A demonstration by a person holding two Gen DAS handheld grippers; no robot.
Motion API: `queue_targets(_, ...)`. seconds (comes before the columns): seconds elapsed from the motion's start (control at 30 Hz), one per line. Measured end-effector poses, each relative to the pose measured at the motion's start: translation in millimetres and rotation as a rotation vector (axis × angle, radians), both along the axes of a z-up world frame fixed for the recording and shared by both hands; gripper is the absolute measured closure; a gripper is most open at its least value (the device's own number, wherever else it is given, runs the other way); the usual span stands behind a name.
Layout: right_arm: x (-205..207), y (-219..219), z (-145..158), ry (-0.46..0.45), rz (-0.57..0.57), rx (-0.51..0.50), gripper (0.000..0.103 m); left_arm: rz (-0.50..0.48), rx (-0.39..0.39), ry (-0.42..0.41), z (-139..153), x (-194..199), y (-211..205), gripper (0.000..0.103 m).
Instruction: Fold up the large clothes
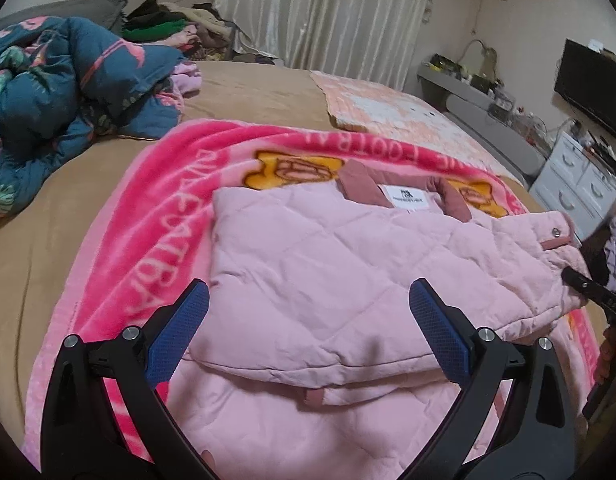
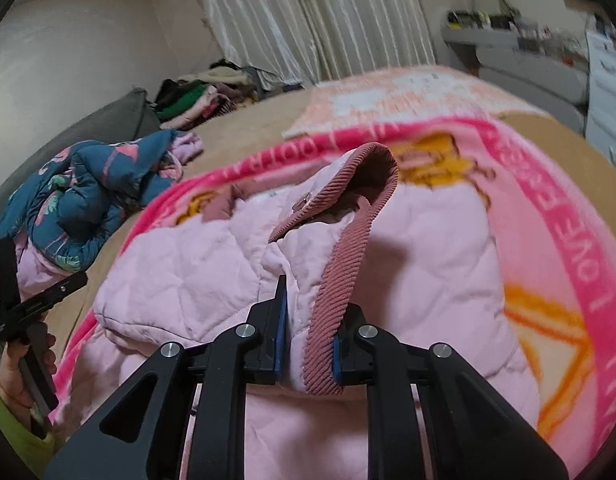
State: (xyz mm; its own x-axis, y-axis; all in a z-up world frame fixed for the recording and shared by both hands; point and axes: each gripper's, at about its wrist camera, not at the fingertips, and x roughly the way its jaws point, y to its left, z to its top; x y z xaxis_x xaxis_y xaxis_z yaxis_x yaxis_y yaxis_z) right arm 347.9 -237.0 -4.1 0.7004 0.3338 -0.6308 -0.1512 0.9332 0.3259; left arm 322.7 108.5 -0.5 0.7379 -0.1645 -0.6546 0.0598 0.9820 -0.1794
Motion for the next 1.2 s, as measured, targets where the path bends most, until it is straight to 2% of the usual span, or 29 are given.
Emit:
queue_targets(0.1,0,1,-14,0.043,-0.023,-0.013,0.079,-0.023,0.013,0.006,-6,-1,-8,0.013)
queue_targets(0.23,-9,-3,-20,0.080,-0.114,-0.060,0.049,-0.052,0.009,-0.002,-12,-2,-15,0.022)
queue_targets(0.27,-11,-4,-18,0.074,-0.132,-0.068,0.045,-0.058,0.008,-0.003,-13,-1,-16,0.024)
queue_targets(0.4,-17,-1,1,0.015,-0.166,-0.144,0.039,-0.079,0.002,0.010,-17,2,-23,0.026)
queue_targets(0.6,-9,52,31,-0.088,-0.023,-0.179,0.030,-0.094,0.081,0.141,-52,13,-36,0.025)
queue_targets(0.73,4,88,41,-0.121,0.063,-0.210,0.029,-0.100,0.066,0.153,-61,12,-31,0.025)
queue_targets(0.83,13,105,48,-0.132,0.097,-0.216,0.023,-0.095,0.057,0.154,-61,11,-30,0.024)
queue_targets(0.93,27,117,36,-0.098,0.109,-0.271,0.021,-0.095,0.060,0.150,-62,11,-30,0.024)
queue_targets(1.07,60,112,-21,0.114,0.097,-0.300,0.020,-0.094,0.063,0.153,-62,11,-29,0.024)
queue_targets(1.13,65,107,-42,0.129,0.094,-0.285,0.020,-0.097,0.060,0.150,-62,11,-30,0.024)
queue_targets(1.2,63,111,-49,0.106,0.088,-0.311,0.019,-0.096,0.069,0.148,-60,11,-32,0.025)
